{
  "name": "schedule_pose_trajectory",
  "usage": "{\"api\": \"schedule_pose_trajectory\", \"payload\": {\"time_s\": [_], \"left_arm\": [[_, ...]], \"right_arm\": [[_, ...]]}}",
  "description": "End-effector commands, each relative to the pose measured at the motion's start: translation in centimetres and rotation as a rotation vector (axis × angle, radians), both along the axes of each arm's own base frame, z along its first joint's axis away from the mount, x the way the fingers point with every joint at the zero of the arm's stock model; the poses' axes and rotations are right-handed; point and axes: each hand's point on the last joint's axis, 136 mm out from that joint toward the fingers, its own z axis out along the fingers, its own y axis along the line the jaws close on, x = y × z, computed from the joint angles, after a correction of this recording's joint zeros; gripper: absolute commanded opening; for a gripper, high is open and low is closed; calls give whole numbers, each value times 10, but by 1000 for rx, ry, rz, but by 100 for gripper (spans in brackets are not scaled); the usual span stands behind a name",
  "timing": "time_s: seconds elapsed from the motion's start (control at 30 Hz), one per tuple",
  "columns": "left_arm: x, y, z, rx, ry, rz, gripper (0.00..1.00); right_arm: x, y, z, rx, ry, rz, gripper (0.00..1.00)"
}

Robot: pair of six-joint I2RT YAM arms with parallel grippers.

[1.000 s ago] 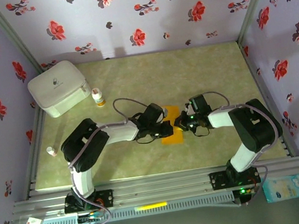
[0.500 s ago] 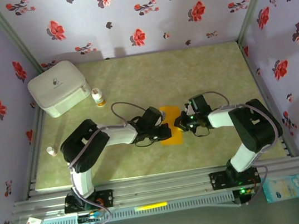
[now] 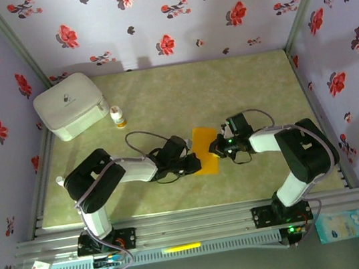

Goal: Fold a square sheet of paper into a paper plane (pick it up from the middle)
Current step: Fold the triangle a second time at the center of the table.

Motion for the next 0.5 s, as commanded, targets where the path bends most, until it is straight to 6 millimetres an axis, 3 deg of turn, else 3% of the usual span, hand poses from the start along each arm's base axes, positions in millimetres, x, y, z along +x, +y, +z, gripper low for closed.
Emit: {"api": "schedule_pose_trajectory", "payload": {"time_s": [0.0, 0.27, 0.47], "left_arm": [[-38, 43, -43, 177, 148, 15, 0], [-35, 37, -32, 144, 132, 13, 0], [-15, 13, 7, 62, 42, -19, 0]], "right_arm": [[-20, -27, -34, -158, 108, -37, 0], [-18, -25, -33, -149, 106, -40, 0], [-17, -22, -31, -132, 103, -32, 0]]}}
